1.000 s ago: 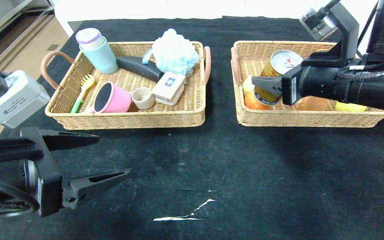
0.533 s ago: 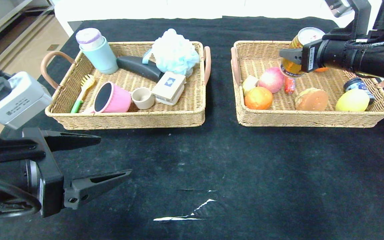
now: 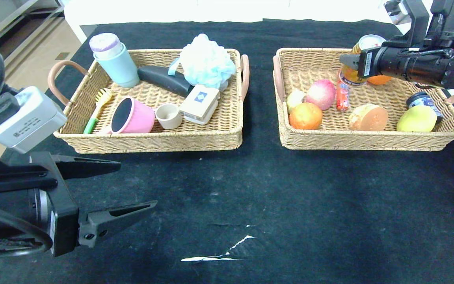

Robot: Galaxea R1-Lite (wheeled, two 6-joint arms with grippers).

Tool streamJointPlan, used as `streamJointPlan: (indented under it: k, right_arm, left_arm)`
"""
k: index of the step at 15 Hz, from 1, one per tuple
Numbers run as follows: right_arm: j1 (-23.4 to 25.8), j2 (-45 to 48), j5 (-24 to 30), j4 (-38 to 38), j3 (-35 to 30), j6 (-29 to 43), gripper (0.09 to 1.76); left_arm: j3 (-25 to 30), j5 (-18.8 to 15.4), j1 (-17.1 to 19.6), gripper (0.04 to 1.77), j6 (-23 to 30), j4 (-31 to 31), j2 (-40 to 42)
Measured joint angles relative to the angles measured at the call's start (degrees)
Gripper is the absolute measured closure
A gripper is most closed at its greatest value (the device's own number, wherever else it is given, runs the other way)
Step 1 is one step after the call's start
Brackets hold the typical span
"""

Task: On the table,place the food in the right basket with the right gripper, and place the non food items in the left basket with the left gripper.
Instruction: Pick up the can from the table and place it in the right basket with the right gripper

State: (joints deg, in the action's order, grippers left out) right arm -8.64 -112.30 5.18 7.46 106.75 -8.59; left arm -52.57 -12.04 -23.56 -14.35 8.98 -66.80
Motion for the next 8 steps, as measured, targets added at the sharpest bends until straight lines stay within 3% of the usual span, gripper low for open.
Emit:
streamJointPlan:
  k: [5,8]
  right_arm:
    - [1.8,-2.2,0.0,-0.4,2.0,0.0,0.63]
    - [2.3,-2.4,0.2,-0.3,2.1,0.0,0.5]
  left_arm:
    - [0.1,0.0,0.0,0.09,0.0,0.1,-0.1]
    - [0.1,0.0,0.0,0.09,0.0,0.1,-0.1]
